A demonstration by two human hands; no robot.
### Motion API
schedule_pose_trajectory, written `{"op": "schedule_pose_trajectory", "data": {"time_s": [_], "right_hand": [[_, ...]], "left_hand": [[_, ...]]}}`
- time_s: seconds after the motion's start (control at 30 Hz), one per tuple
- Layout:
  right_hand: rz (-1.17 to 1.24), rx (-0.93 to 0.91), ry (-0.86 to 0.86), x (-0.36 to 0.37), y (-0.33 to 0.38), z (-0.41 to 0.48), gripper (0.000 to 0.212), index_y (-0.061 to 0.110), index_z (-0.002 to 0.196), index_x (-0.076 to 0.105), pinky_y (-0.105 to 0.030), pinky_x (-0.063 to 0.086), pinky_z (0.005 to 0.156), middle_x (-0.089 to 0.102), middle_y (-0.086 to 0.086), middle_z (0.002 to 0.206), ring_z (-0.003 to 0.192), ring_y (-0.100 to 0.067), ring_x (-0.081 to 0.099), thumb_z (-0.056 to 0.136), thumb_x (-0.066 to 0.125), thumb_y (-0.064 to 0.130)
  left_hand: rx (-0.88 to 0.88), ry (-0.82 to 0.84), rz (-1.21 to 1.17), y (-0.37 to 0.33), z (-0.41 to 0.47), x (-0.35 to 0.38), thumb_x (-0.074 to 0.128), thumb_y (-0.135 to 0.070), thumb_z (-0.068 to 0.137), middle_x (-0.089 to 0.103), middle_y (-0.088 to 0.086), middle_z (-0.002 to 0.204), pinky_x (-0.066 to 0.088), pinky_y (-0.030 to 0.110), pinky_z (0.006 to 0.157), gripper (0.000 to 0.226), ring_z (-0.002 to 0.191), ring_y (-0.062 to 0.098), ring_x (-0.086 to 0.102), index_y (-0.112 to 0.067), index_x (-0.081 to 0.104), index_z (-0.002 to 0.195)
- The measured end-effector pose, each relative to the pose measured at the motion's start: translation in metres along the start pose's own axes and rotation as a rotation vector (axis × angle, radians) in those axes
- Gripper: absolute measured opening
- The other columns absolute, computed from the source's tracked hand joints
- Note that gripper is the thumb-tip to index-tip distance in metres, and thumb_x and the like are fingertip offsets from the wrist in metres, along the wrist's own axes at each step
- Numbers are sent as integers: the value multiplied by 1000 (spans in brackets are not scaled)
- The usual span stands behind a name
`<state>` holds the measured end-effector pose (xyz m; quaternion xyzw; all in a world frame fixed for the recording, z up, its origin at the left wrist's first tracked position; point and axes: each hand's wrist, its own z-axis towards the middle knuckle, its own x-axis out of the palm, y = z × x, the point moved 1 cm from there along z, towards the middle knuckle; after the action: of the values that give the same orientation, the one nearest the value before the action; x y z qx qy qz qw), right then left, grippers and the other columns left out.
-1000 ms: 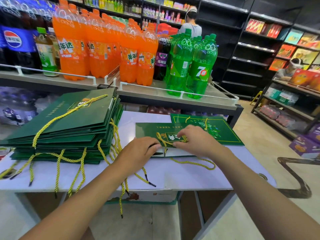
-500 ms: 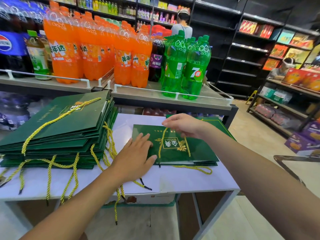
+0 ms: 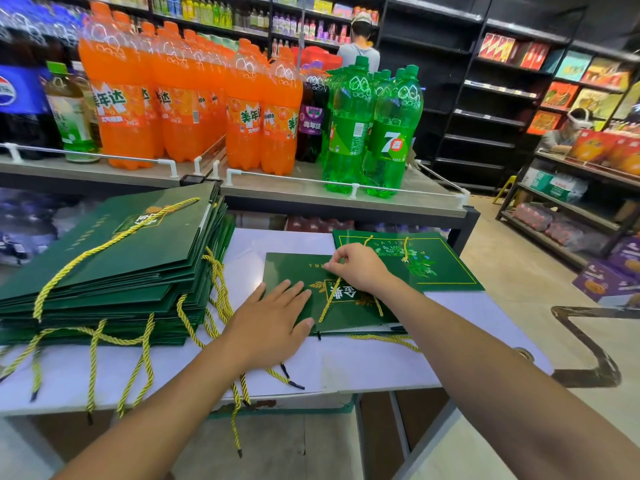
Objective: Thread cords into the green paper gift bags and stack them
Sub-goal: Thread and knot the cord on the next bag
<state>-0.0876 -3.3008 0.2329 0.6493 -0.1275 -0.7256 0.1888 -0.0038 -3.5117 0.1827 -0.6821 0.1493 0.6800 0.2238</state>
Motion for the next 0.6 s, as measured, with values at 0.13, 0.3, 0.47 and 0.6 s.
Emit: {"op": "schedule_pose_trajectory", "data": {"time_s": [0.13, 0.3, 0.47, 0.6], "right_hand": [[72, -26, 36, -13, -3, -11, 39, 23, 95, 69, -32, 49, 74, 68, 4, 86, 81, -13, 64, 102, 51, 57], [-220, 175, -113, -53, -41, -44, 61, 16, 134, 55, -41, 55, 84, 65, -4, 111, 101, -25, 65, 98, 42, 63], [-311, 409, 69, -57, -67, -74, 73, 9, 144, 46, -41, 52, 95, 59, -12, 139, 123, -32, 59, 97, 47, 65], [-180, 482, 60, -59, -66, -86, 71, 8, 146, 43, -44, 47, 105, 49, -19, 147, 130, -37, 52, 96, 55, 58]], "left_hand": [[-29, -63, -22, -1, -3, 1, 15, -59, 105, -3, -7, 172, -3, 43, 129, 66, 158, 20, -9, -31, 6, 164], [-165, -116, -75, -3, -6, -3, 25, -68, 99, -6, 1, 172, 3, 51, 128, 71, 157, 39, 0, -38, 9, 162], [-176, -139, -126, -1, -4, -5, 29, -68, 99, 3, -1, 173, 13, 50, 127, 68, 155, 37, 17, -39, 17, 160], [-199, -192, -302, 0, -6, -14, 42, -54, 103, 12, -6, 171, 32, 44, 118, 56, 143, 28, 43, -37, 30, 156]]}}
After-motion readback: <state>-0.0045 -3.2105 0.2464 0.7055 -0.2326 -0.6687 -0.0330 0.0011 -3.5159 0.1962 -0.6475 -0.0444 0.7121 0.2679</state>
